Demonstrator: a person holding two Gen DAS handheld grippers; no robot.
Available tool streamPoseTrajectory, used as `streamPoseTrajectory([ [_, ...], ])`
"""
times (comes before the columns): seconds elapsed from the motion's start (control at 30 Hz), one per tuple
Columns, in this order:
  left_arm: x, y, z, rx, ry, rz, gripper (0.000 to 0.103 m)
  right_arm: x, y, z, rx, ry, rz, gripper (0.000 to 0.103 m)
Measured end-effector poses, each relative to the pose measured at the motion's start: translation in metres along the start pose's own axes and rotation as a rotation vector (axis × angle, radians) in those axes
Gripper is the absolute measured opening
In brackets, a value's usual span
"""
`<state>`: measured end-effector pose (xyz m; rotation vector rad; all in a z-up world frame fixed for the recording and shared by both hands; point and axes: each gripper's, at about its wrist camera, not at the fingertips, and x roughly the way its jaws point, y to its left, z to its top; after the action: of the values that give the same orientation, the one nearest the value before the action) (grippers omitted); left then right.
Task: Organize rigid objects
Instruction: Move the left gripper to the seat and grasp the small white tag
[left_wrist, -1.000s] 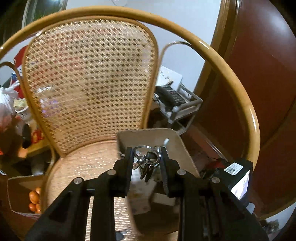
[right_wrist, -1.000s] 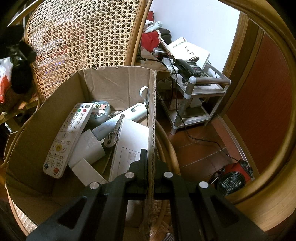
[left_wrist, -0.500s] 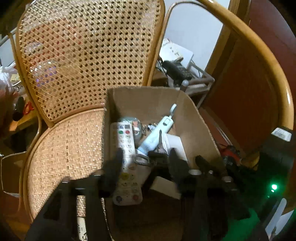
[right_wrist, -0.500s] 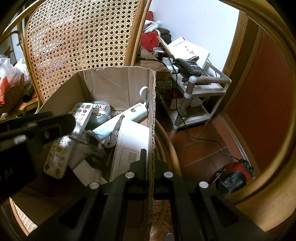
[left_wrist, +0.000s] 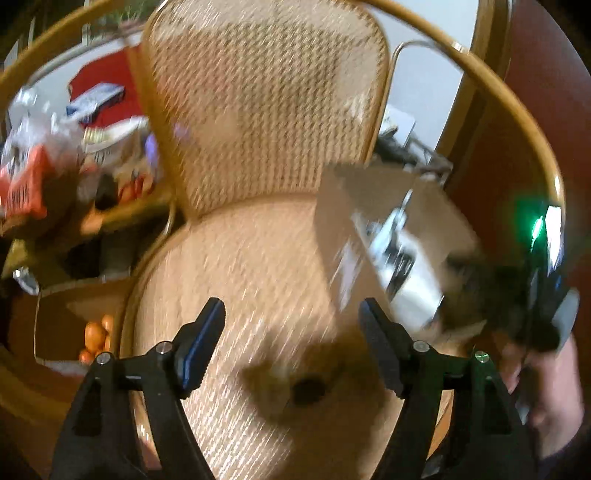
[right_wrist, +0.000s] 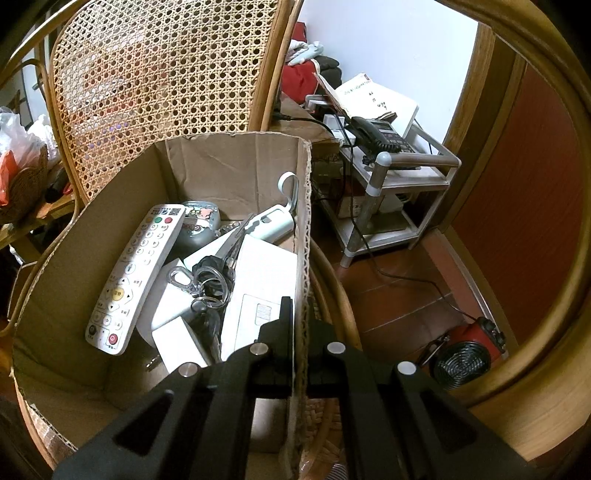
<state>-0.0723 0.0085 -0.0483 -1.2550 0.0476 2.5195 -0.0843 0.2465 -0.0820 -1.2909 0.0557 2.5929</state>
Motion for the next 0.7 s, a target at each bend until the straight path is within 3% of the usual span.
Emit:
streamPoseTrajectory([
  [0.3,0.046,0.001,-0.068,-0.001,0.109,0.029,0.074,0.000,-0.002,-0.001,-0.001,-0.002,-0.001,0.005],
  [0.37,0.056,-0.001,-0.074,-0.012,0.126,0.003,0.074,-0.001,0.000,-0.001,-0.003,-0.002,-0.002,0.005],
  [0.57,0.065,-0.014,-0.074,0.044,0.092,0.034,0.074,-0.001,0.000,-0.001,-0.002,-0.002,-0.001,0.005],
  [0.6,0.067,-0.015,-0.072,0.051,0.091,0.042,0.067,-0.001,-0.001,-0.001,-0.002,-0.002,-0.001,0.005],
  [0.63,0.066,-0.016,-0.072,0.050,0.075,0.045,0.053,-0.001,-0.001,-0.001,-0.002,-0.002,-0.002,0.005],
  [0.7,0.064,-0.016,-0.070,0.048,0.065,0.021,0.043,-0.001,0.000,-0.001,-0.003,-0.003,-0.002,0.005],
])
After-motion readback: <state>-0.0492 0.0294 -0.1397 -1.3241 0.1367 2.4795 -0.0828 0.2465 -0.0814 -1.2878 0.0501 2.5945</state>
